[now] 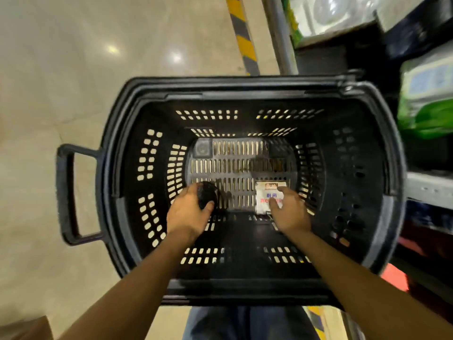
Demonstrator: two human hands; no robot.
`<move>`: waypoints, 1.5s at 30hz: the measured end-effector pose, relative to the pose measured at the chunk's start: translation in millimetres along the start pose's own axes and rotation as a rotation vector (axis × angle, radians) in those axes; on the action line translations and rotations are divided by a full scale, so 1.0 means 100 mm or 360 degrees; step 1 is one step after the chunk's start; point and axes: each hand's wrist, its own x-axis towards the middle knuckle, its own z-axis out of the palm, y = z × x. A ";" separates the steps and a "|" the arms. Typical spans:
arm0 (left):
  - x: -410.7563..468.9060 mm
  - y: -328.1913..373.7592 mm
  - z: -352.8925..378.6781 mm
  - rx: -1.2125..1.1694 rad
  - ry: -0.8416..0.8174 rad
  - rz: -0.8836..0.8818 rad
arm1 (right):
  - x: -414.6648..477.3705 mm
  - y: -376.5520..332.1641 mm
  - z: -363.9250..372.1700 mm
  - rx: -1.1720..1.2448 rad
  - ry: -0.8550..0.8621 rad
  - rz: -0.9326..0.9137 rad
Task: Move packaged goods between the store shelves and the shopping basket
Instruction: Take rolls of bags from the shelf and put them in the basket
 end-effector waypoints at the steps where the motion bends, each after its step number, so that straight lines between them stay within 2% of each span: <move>1: -0.13 0.11 -0.18 0.0081 -0.0009 0.0090 | -0.15 -0.13 -0.15 -0.0077 -0.0028 -0.0096; 6: -0.82 0.68 -1.11 0.0546 -0.0043 0.0376 | -0.94 -0.70 -0.99 -0.0324 -0.0053 -0.0459; 10: -1.44 1.05 -1.75 0.0646 -0.0016 0.0511 | -1.59 -1.00 -1.66 -0.0402 0.0030 -0.0554; 15: -2.11 1.26 -2.24 0.0596 0.0098 0.0690 | -2.35 -1.06 -2.23 -0.0306 0.0198 -0.0517; 22: -2.89 1.52 -2.60 0.0606 0.0108 0.1190 | -3.51 -0.88 -2.54 0.0000 0.0613 -0.0325; 29: -3.70 1.76 -2.51 0.0688 0.0029 0.1815 | -4.52 -0.45 -2.37 0.0346 0.0989 -0.0079; 37: -4.72 2.21 -1.84 0.0857 -0.0193 0.2347 | -5.40 0.51 -2.35 0.0620 0.1387 0.0277; 41: -5.02 2.46 -1.46 0.0870 -0.0295 0.2465 | -5.57 1.00 -2.40 0.0775 0.1531 0.0441; 45: -5.11 2.84 -1.17 0.0815 -0.0378 0.2410 | -5.49 1.46 -2.49 0.0953 0.1544 0.0476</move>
